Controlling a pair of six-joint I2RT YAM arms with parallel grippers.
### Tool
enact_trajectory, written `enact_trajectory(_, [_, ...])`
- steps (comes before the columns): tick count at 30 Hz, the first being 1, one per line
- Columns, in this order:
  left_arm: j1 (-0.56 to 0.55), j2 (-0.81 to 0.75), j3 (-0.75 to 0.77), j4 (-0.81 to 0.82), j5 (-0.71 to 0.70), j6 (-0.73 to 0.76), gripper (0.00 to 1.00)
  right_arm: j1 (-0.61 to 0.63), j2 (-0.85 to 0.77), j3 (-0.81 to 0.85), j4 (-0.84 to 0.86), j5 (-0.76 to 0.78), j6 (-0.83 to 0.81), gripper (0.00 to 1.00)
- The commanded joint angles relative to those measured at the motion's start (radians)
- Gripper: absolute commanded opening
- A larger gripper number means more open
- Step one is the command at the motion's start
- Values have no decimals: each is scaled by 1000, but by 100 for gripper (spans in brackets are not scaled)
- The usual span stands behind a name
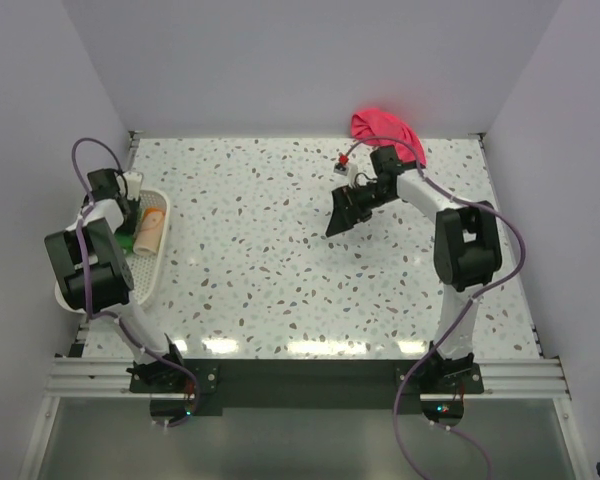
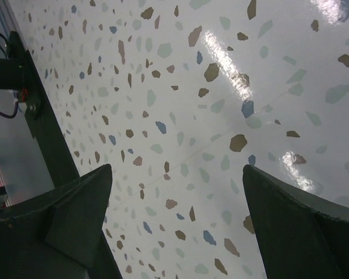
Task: Roll the towels
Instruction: Place the rolled towel into the container
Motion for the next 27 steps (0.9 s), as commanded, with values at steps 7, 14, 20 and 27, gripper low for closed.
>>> enact_trajectory(7, [6, 33, 100, -51, 148, -75, 0, 66, 34, 31, 51, 11, 41, 96])
enact_trajectory(14, [6, 74, 140, -107, 170, -84, 17, 69, 42, 42, 36, 11, 27, 97])
enact_trajectory(20, [7, 70, 124, -116, 176, -81, 31, 67, 46, 49, 27, 17, 18, 97])
enact_trajectory(27, [6, 31, 131, -140, 177, -71, 43, 67, 51, 59, 18, 12, 10, 98])
